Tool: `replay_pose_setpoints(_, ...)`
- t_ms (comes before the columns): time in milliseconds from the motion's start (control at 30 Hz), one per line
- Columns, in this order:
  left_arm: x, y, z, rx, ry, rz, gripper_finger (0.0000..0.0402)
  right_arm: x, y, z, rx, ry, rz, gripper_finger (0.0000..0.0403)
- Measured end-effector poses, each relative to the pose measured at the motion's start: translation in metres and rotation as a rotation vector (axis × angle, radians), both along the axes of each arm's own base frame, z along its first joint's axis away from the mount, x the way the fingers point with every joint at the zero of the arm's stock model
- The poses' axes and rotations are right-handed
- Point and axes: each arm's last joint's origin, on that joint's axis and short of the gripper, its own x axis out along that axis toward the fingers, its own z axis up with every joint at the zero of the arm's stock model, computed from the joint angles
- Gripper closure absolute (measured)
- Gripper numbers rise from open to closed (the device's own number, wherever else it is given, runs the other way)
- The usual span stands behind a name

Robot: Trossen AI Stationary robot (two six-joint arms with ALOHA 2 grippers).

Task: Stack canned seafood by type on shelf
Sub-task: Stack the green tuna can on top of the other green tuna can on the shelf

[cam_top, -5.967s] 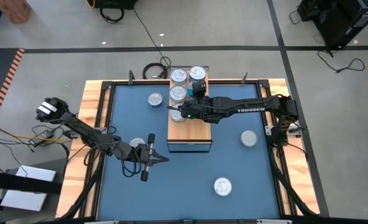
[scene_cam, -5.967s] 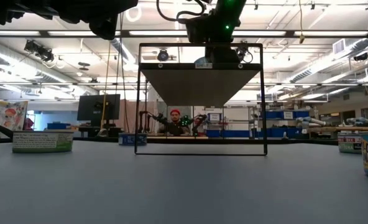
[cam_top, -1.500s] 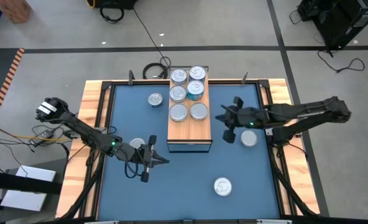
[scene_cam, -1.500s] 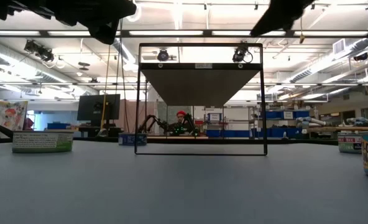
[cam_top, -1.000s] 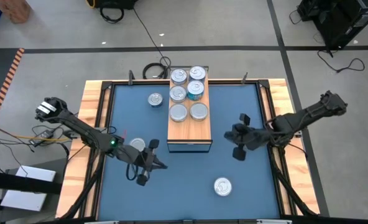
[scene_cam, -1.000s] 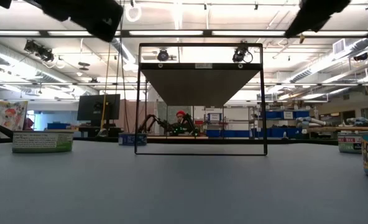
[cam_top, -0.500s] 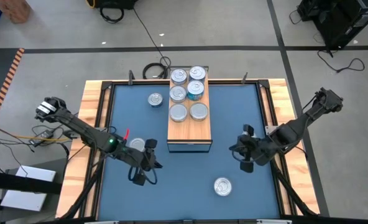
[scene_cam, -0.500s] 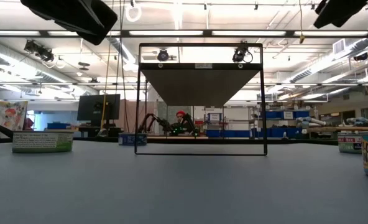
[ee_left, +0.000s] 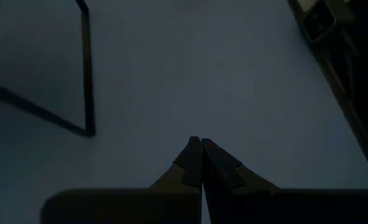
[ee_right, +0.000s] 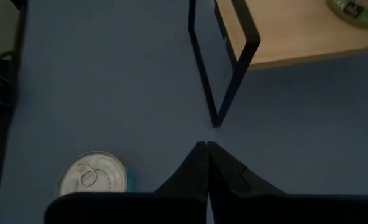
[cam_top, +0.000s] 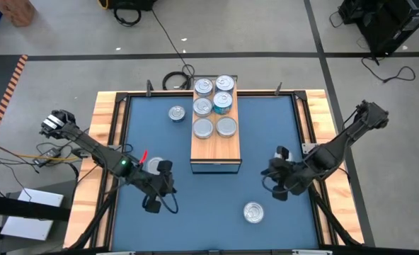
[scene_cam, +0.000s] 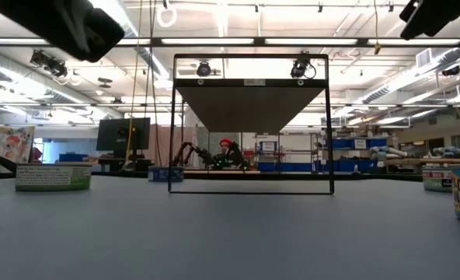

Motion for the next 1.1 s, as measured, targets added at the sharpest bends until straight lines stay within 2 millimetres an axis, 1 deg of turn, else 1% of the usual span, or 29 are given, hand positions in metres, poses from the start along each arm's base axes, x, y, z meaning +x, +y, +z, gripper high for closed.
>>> replay_pose_setpoints(133,-0.003,0.001,-0.003,-0.008,0.044,0.039,0.0396,0.007,0.006,-0.011,0.005,0.043,-0.041,0.038)
replay_pose_setpoints(333,-0.007,0.004,-0.006,0.013,0.09,0.092,0.0396,0.015,0.012,-0.034,-0.023,0.178,-0.103,0.0344)
replay_pose_setpoints(433,-0.01,0.007,-0.009,0.009,0.139,0.146,0.0395,0.018,0.015,-0.043,-0.029,0.221,-0.126,0.0328)
replay_pose_setpoints(533,-0.016,0.008,-0.013,0.003,0.206,0.203,0.0382,0.02,0.017,-0.048,-0.02,0.245,-0.14,0.0316)
replay_pose_setpoints(700,-0.025,0.01,-0.018,0.056,0.249,0.3,0.0333,0.02,0.021,-0.05,-0.007,0.242,-0.145,0.031)
replay_pose_setpoints(867,-0.033,0.014,-0.035,0.063,0.282,0.391,0.0288,0.017,0.025,-0.048,-0.014,0.214,-0.125,0.0313)
replay_pose_setpoints(1000,-0.039,0.019,-0.05,0.091,0.309,0.421,0.028,0.016,0.029,-0.047,-0.025,0.183,-0.117,0.0314)
replay_pose_setpoints(1100,-0.042,0.022,-0.057,0.124,0.311,0.437,0.0279,0.016,0.031,-0.046,-0.026,0.161,-0.111,0.0314)
